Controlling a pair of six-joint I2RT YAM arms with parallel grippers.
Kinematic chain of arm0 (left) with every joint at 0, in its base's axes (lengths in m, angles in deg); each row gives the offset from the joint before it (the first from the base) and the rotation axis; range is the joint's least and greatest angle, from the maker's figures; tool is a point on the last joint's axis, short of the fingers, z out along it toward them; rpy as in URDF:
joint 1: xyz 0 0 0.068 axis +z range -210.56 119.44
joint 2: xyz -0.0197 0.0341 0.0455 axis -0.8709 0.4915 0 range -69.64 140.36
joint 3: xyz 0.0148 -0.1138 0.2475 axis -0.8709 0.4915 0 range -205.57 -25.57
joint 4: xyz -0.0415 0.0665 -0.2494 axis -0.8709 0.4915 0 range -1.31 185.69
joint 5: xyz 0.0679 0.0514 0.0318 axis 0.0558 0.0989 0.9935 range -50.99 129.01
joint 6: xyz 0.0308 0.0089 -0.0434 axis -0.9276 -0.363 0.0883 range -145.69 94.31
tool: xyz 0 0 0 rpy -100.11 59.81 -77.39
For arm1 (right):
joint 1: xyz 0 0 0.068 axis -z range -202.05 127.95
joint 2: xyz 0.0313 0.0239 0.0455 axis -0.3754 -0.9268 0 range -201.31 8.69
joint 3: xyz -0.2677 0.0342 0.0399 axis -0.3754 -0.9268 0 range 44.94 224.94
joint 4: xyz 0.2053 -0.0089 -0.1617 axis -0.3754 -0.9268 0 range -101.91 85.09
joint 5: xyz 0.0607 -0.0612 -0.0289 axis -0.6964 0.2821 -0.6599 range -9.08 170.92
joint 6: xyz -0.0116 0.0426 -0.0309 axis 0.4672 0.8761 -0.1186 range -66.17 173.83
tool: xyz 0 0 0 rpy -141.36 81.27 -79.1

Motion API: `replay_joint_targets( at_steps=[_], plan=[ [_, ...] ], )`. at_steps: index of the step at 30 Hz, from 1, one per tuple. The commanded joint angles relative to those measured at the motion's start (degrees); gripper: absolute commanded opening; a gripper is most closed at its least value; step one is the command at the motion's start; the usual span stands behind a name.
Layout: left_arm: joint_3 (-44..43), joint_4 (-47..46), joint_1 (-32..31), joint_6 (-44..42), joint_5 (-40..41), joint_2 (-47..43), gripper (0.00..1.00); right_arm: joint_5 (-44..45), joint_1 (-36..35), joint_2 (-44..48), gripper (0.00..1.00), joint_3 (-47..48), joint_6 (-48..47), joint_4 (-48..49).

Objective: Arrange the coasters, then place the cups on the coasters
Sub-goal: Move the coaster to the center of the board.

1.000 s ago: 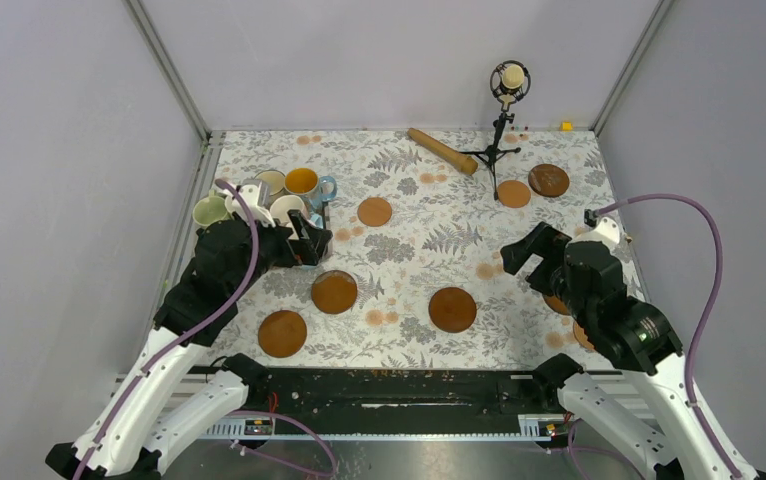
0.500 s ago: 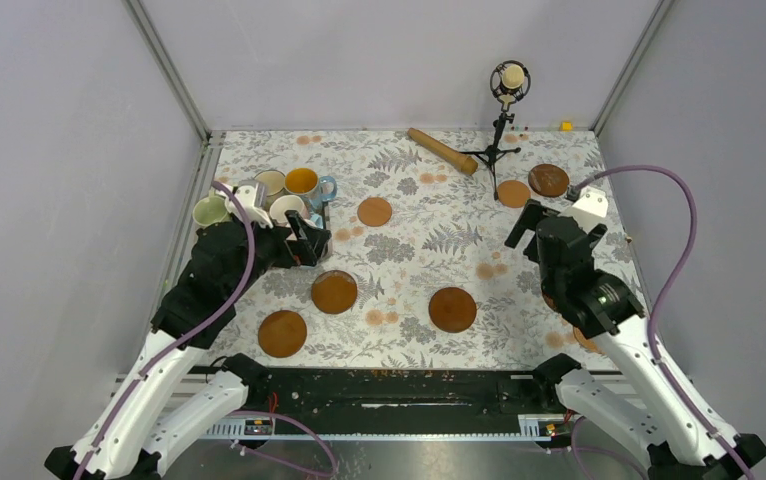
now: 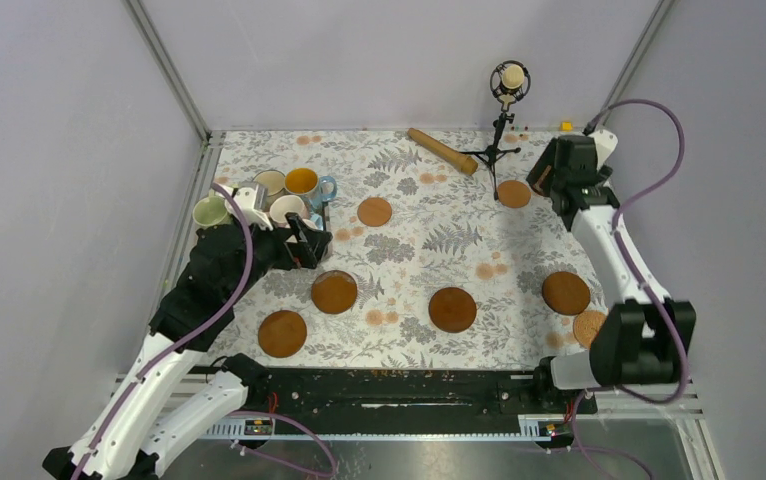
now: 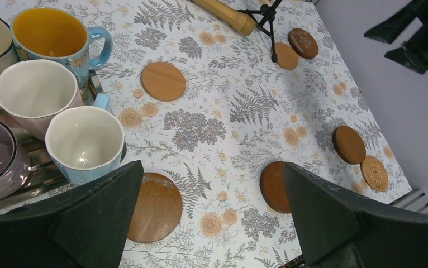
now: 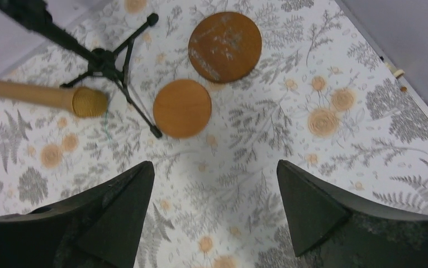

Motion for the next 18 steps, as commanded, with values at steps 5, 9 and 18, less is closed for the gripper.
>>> replay_joint_targets(
  at_steps=[5,9,18],
  plan=[
    [-1.29,-2.07,-1.17,-0.39,0.23,-1.57,0.99,-6.37,9.18,-19.76,0.86,19.67,3.70,4.74],
    [-1.64,-1.70,-1.43,-0.76,0.87,-1.67,0.99,-16.03,13.85,-28.47,0.74,25.42,12.36,7.13],
    [-2.35,-0.88,-2.33,-1.15,1.02,0.27,0.99,-28.98,18.84,-51.25,0.60,43.09,24.62,12.08]
  ],
)
